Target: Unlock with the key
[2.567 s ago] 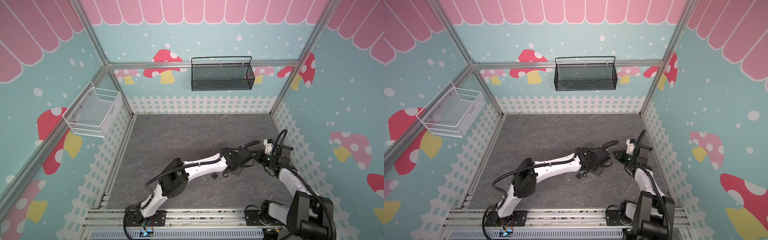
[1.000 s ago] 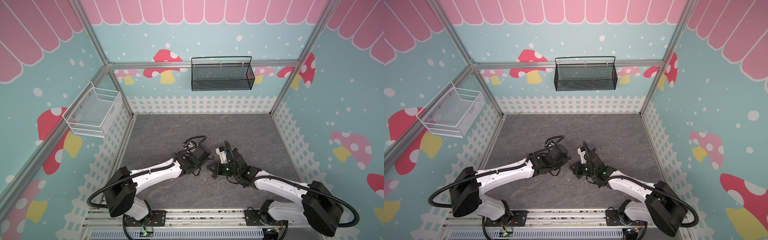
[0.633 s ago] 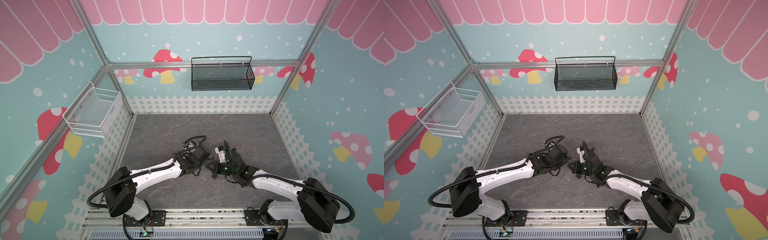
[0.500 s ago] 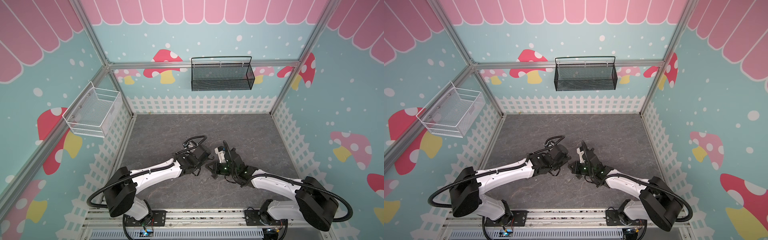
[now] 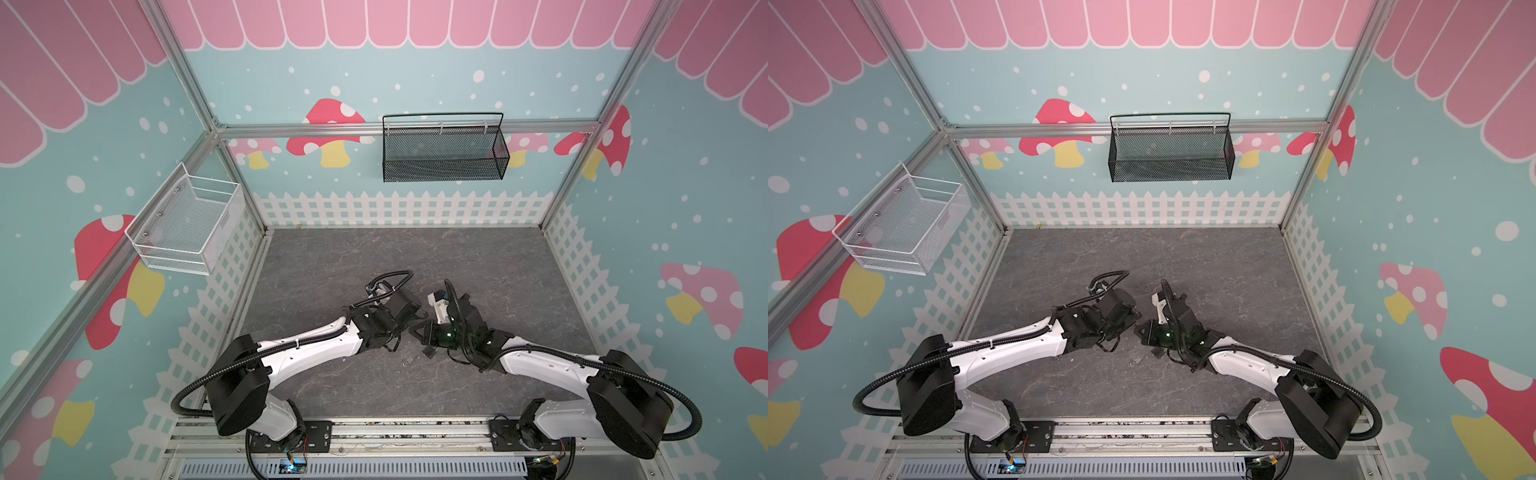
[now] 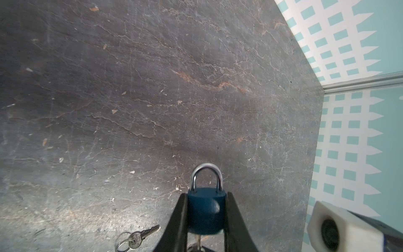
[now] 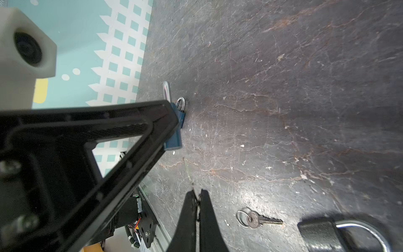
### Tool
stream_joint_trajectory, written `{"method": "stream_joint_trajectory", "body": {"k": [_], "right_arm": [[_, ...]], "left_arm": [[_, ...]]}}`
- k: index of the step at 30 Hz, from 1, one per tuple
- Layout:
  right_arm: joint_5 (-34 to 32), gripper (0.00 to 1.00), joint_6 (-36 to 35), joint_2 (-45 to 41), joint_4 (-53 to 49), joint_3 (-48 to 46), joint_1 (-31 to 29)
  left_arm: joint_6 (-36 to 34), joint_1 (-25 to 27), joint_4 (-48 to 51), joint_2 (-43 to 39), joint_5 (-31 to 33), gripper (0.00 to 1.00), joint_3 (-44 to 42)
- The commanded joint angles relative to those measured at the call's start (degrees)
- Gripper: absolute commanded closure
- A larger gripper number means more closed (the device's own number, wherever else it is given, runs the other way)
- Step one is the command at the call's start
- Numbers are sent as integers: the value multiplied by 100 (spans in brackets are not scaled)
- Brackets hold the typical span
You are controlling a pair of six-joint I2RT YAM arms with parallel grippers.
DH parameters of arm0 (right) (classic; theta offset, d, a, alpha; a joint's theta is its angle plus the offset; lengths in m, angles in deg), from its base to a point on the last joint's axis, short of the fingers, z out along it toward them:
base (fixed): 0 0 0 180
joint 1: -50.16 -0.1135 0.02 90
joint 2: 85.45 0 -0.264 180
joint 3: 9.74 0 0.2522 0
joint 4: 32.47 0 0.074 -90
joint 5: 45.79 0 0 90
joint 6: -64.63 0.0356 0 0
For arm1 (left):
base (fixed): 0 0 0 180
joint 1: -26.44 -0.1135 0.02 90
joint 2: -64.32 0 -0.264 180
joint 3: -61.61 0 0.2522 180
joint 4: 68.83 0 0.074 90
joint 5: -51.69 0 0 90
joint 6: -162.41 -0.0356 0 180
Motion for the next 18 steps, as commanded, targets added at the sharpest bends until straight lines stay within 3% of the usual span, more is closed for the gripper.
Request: {"method": "stream_joint_trajectory", "body": {"k": [1, 18], "right_arm": [[-21, 100, 107, 3, 166, 169, -24], [-73, 100, 208, 22, 162, 228, -7]], "left_arm": [[-100, 14, 61, -144, 100, 100, 65], [-110, 40, 89, -138, 79, 100, 65]]}}
